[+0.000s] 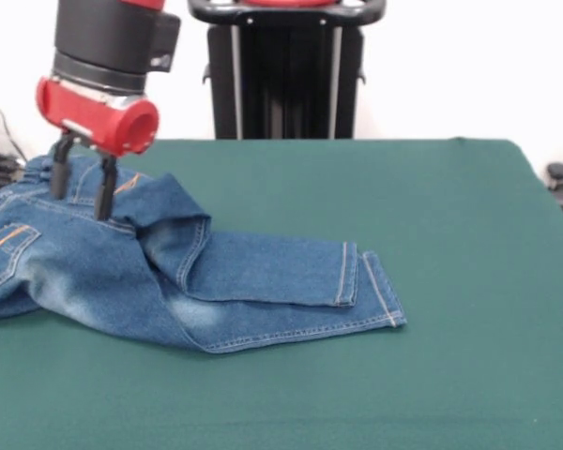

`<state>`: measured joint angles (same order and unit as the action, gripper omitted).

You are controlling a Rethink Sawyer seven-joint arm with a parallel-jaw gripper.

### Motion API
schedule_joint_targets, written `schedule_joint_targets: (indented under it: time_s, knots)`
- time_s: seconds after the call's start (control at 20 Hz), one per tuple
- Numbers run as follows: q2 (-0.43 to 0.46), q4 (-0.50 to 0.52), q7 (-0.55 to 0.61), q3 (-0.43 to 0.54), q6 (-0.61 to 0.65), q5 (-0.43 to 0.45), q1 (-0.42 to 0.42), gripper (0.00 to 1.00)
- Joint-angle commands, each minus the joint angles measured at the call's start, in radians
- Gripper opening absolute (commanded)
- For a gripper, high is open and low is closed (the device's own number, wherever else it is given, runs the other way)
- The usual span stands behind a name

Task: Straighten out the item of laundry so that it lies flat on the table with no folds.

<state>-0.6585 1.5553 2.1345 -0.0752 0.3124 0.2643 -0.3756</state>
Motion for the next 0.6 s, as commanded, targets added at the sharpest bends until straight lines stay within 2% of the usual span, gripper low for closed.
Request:
schedule_joint_targets:
  time_s: [0.05,0.6]
  knots:
    - [0.095,0.028,0.322,-0.058,0.041,-0.125,0.135,1.0]
    - [0.213,-0.026,0.364,-0.151,-0.013,-0.313,0.275,1.0]
